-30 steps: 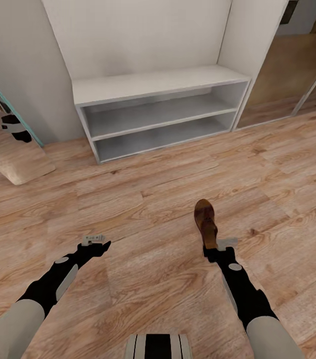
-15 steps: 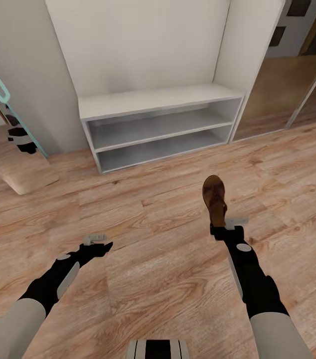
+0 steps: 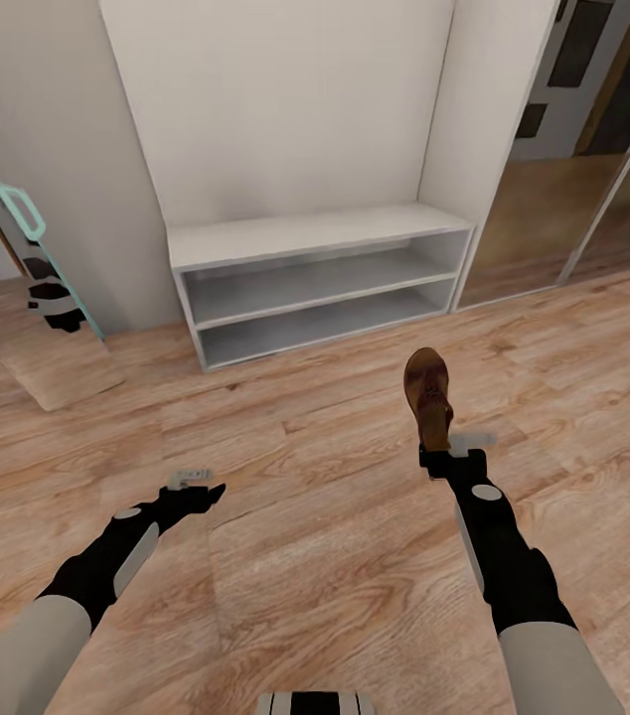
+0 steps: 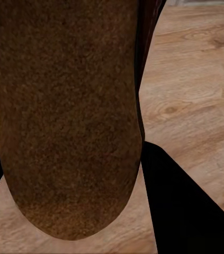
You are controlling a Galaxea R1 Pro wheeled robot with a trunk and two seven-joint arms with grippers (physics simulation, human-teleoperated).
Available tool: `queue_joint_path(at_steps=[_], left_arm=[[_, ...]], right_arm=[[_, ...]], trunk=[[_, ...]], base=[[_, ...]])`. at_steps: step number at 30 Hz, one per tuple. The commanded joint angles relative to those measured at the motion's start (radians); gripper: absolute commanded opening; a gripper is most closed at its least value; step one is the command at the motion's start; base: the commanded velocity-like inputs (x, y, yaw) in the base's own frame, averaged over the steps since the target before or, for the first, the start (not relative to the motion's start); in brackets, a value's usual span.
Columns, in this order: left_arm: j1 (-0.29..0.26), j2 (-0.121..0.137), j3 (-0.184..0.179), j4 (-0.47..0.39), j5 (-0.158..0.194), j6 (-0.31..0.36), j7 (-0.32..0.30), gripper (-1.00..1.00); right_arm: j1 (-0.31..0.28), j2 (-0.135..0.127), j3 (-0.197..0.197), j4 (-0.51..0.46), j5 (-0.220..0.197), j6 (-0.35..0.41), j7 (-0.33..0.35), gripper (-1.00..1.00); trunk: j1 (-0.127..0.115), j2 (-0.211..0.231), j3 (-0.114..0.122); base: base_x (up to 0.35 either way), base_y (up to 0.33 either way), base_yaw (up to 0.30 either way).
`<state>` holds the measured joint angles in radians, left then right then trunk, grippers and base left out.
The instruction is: Pick up the two gym shoes and the two sandals from the corridor floor and place them onto the hallstand (shoe rack) in the corridor, making sure they are on the rack and not on the floor. Arrange them so the two gym shoes are next to each other and the two sandals are next to each other.
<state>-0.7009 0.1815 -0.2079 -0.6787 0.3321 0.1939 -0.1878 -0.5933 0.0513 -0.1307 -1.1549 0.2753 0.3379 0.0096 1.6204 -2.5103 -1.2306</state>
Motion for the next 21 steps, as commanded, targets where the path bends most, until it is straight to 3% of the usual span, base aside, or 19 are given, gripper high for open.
queue_joint_path(at_steps=[1,21], left_arm=[[0.000,0.001,-0.004,-0.001,0.010,0.006,0.001,1.00],[0.000,0.000,-0.004,-0.001,0.012,0.006,-0.001,1.00]], right_arm=[[0.000,0.001,-0.001,-0.001,0.004,0.006,0.000,-1.00],[0.000,0.001,0.002,-0.001,0.004,0.006,-0.002,-1.00]], trunk=[[-0.001,0.000,0.005],[-0.010,0.005,0.090]], base=[[0.000,0.000,0.000],[0.000,0.000,0.000]])
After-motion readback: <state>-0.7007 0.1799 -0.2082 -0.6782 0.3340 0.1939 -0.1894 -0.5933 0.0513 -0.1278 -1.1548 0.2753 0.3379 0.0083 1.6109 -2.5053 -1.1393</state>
